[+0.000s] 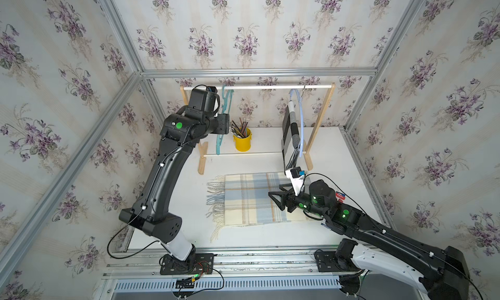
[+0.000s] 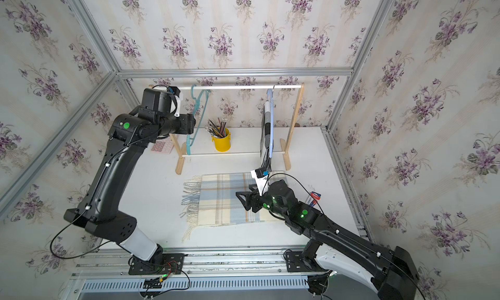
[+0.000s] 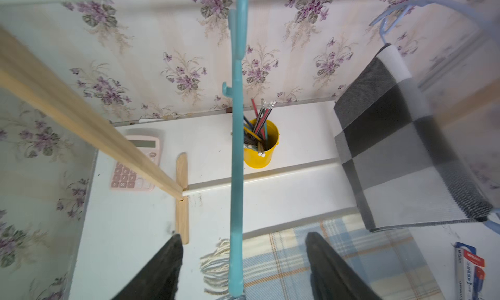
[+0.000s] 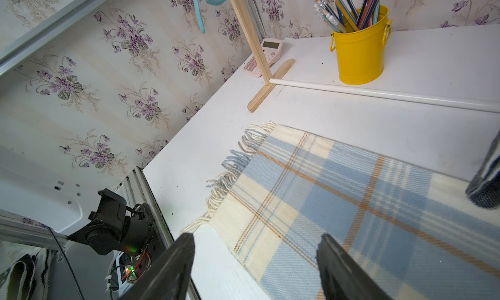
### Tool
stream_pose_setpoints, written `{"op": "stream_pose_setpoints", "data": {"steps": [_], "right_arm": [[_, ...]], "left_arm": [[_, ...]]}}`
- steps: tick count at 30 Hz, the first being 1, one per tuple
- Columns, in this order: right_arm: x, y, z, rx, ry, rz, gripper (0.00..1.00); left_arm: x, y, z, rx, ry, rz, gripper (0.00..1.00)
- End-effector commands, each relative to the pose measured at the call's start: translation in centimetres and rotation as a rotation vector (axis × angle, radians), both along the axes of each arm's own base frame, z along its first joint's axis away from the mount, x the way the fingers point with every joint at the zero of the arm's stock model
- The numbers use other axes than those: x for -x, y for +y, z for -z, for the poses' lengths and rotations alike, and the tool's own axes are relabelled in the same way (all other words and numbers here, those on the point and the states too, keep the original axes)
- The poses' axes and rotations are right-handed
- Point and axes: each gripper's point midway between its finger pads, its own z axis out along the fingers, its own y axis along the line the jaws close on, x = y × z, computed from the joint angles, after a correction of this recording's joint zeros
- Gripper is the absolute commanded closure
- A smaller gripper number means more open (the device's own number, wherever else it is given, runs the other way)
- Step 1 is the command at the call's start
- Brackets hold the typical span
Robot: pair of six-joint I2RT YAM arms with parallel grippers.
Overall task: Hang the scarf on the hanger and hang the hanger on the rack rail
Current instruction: Pick up the hanger from the clothesline.
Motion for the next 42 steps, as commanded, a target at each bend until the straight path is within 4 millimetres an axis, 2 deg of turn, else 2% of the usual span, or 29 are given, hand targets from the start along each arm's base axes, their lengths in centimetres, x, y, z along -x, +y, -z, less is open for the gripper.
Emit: {"op": "stream_pose_setpoints", "data": {"steps": [1, 7, 10, 14, 18, 21, 30, 34, 39, 42], "right_arm": [[-0.2, 0.3, -1.4, -0.063, -0.028, 0.005, 0.25], [0.0, -0.3, -1.6, -0.057, -0.042, 0.014, 0.25], [0.0, -0.6, -1.7, -0.052, -0.053, 0.022, 0.25], [-0.1, -0.9, -1.8, -0.041, -0.069, 0.036, 0.25], [-0.3, -1.4, -2.2, -0.032, -0.09, 0.055, 0.25], [-0.4, -1.7, -2.4, -0.029, -0.102, 0.066, 0.24], [-0.7, -1.9, -3.0, -0.031, -0.114, 0.083, 0.25], [-0.9, -2.1, -2.8, -0.028, -0.108, 0.104, 0.24], [-0.8, -1.7, -2.4, -0.065, -0.066, 0.105, 0.24], [-0.8, -1.2, -2.5, -0.094, -0.045, 0.094, 0.24]], "left_arm": [[-1.0, -0.6, 1.5, -0.004, 0.07, 0.054, 0.26], [-4.6, -1.0, 2.4, 0.019, 0.078, 0.049, 0.26], [-6.0, -1.2, 3.1, 0.023, 0.08, 0.044, 0.32], [-7.0, -1.9, 4.1, 0.038, 0.092, 0.055, 0.49], [-7.4, -2.1, 4.4, 0.044, 0.092, 0.059, 0.81], [-7.0, -2.2, 3.3, 0.062, 0.069, 0.064, 1.0], [-3.9, -1.0, -2.2, 0.106, -0.057, 0.059, 1.0], [-1.5, -1.4, -1.8, 0.168, -0.01, 0.08, 1.0], [3.8, -2.6, -0.2, 0.311, 0.06, 0.165, 1.0], [7.2, -2.6, 0.0, 0.369, 0.065, 0.2, 1.0]]}}
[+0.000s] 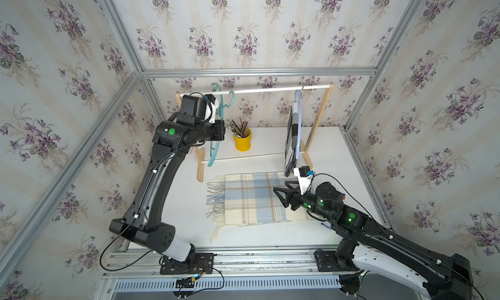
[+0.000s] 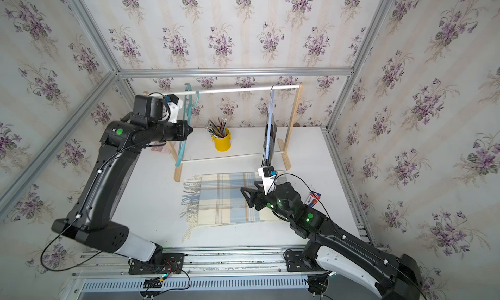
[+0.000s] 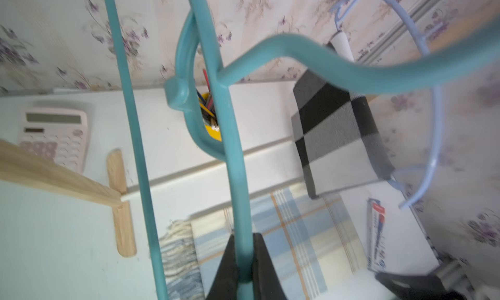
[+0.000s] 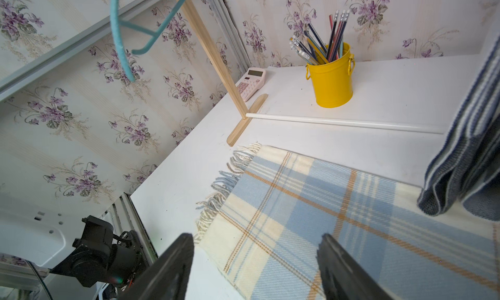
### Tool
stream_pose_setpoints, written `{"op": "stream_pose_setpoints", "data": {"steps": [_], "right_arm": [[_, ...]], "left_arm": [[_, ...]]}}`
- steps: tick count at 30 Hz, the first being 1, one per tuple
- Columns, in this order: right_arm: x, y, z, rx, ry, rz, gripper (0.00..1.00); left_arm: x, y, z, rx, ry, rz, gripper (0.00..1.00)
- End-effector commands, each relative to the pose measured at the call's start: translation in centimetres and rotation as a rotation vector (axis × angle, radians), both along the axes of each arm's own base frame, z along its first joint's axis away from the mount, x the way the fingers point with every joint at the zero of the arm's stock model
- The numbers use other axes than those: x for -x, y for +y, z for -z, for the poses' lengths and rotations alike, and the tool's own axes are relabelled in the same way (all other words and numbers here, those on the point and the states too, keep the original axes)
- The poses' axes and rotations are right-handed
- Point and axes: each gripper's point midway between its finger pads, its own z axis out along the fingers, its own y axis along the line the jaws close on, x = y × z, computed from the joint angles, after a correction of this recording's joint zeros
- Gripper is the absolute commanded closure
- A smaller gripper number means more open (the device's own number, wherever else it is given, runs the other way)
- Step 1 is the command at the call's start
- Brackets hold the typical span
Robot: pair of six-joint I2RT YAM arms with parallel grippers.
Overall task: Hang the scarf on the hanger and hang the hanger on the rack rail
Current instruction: Pick up the hanger from the clothesline.
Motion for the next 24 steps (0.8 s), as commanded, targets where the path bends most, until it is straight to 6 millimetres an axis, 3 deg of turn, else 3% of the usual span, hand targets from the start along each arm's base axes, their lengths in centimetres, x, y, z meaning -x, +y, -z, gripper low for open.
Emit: {"op": "stream_pose_setpoints", "data": {"steps": [1, 6, 11, 14, 20, 24], "right_arm": [[-0.1, 0.6, -0.9, -0.07, 0.014, -0.005, 0.24], [-0.5, 1.5, -0.8, -0.077, 0.029, -0.014, 0.23], [-0.3, 2.5, -1.6, -0.156, 0.067, -0.052, 0.21], [-0.7, 1.9, -3.3, -0.315, 0.118, -0.065, 0.2], [-1.7, 0.5, -5.5, -0.606, 0.206, -0.109, 0.22], [-1.4, 1.4, -6.6, -0.667, 0.197, -0.18, 0.22]], "left_arm": [[2.5, -1.3, -1.7, 0.136, -0.051, 0.07, 1.0], [3.8, -1.1, -1.1, 0.144, -0.034, 0.084, 1.0], [6.1, -4.6, -2.0, 0.353, -0.003, 0.274, 1.0], [8.1, -6.1, -1.3, 0.478, 0.035, 0.383, 1.0], [11.1, -6.9, 2.6, 0.632, 0.089, 0.472, 1.0], [12.1, -7.2, 5.9, 0.714, 0.132, 0.474, 1.0]]}}
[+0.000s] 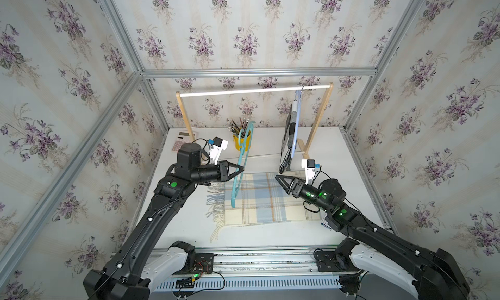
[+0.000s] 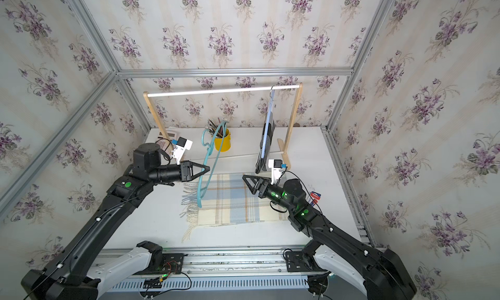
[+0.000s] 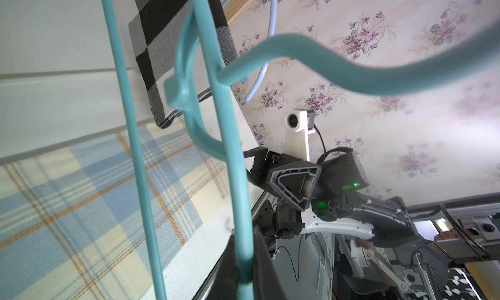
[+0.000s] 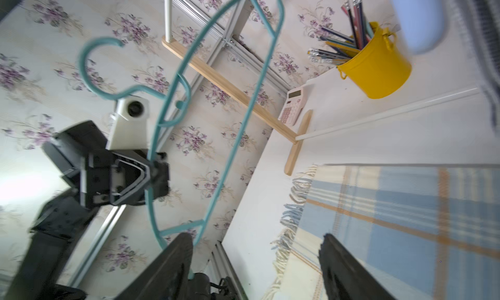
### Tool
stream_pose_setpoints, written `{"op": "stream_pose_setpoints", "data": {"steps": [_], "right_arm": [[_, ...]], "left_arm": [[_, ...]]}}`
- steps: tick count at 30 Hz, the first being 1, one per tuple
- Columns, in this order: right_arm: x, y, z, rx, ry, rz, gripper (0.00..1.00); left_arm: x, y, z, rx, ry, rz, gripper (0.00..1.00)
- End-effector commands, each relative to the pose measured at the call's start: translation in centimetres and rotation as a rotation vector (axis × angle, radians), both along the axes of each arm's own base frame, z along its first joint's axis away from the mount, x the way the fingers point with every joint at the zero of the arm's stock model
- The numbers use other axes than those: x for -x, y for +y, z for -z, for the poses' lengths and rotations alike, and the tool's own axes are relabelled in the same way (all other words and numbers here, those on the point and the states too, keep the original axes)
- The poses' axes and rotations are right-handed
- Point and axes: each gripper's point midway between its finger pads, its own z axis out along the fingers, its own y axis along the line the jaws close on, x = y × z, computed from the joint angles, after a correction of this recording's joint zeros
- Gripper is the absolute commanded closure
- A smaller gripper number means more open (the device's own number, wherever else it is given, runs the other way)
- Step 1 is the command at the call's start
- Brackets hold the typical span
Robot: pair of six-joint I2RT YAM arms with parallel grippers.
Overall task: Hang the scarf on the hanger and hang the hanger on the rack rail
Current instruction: Pick up the hanger from the clothesline.
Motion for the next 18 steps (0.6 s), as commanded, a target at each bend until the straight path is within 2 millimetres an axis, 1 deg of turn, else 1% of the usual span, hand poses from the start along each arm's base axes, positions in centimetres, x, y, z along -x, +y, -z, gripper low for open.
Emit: {"op": "stream_pose_setpoints", "data": {"steps": [1, 4, 6, 8, 12, 15, 18], "right_arm": [[1.4, 0.9, -4.5, -0.188, -0.078, -0.104, 0.23], [1.9, 2.0, -4.7, -0.22, -0.082, -0.136, 0.22], [2.2, 2.9, -4.8, -0.235, -0.078, -0.167, 0.22], [2.0, 3.9, -4.4, -0.239, -0.043, -0.181, 0.23], [0.3, 4.8, -3.0, -0.269, 0.067, -0.154, 0.24], [-1.0, 5.2, -2.4, -0.298, 0.133, -0.114, 0.26], [-2.4, 5.4, -2.1, -0.323, 0.182, -0.071, 0.31]], "left_arm": [[0.6, -1.0, -0.9, 0.15, -0.038, 0.055, 1.0], [1.4, -1.8, 1.7, 0.18, -0.007, 0.08, 1.0], [1.8, -2.3, 3.0, 0.182, -0.001, 0.096, 1.0], [2.3, -2.8, 3.9, 0.181, 0.006, 0.117, 1.0], [3.2, -3.6, 5.0, 0.162, 0.007, 0.148, 1.0], [3.7, -3.9, 6.1, 0.122, 0.013, 0.157, 1.0], [4.0, -4.0, 6.8, 0.102, 0.021, 0.163, 1.0]]}}
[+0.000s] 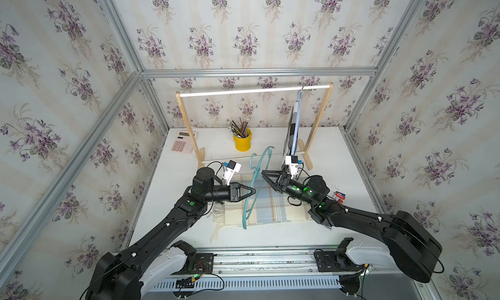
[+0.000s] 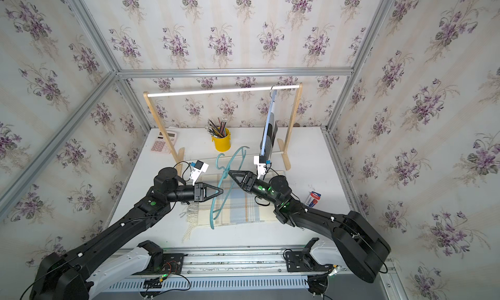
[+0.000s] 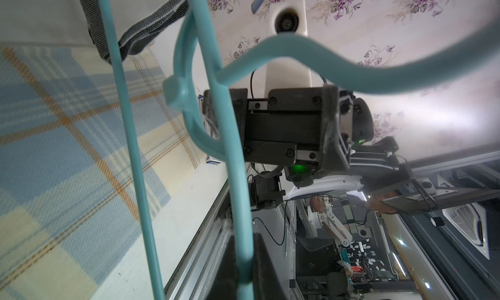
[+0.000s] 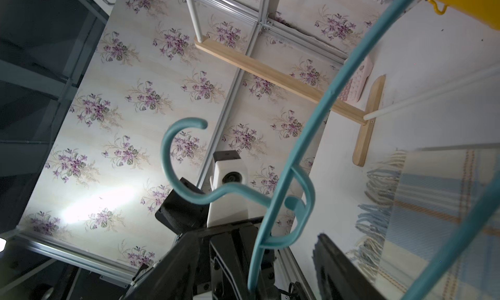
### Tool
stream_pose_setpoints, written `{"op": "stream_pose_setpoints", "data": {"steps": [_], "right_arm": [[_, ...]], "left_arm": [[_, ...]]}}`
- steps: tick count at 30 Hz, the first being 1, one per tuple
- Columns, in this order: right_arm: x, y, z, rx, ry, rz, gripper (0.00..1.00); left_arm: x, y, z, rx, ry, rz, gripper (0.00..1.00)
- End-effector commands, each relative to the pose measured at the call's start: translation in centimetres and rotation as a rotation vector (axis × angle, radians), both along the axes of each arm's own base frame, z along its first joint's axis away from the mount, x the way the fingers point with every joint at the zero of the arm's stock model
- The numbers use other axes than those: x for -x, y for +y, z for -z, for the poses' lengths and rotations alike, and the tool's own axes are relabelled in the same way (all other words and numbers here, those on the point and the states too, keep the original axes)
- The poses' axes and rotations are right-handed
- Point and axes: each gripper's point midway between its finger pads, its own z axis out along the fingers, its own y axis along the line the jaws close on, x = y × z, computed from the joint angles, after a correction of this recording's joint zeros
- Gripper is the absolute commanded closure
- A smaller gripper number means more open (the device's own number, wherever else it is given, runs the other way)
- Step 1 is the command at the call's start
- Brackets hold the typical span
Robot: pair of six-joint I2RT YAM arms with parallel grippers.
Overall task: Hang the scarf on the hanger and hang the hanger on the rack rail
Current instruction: Pick up the hanger from the clothesline.
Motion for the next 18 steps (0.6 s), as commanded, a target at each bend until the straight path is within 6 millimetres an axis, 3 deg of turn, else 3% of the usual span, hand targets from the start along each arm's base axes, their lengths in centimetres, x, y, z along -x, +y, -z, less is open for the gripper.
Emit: {"op": "stream_pose_setpoints", "data": {"steps": [1, 10, 14, 18], "right_arm": [[-1.5, -0.2, -1.4, -0.083, 0.036, 0.059, 0.33], [-4.1, 1.1, 1.1, -0.022, 0.164, 0.108, 0.53], [-4.2, 1.4, 1.1, -0.024, 0.16, 0.103, 0.68], [-4.2, 1.3, 0.9, -0.011, 0.153, 0.106, 0.9]], "left_arm": [[0.0, -0.1, 0.2, -0.01, -0.051, -0.001, 1.0], [0.7, -0.1, 0.3, -0.023, -0.07, 0.01, 1.0], [0.9, -0.2, 0.4, -0.028, -0.07, 0.02, 1.0], [1.0, -0.2, 0.6, -0.055, -0.073, 0.015, 1.0]]}}
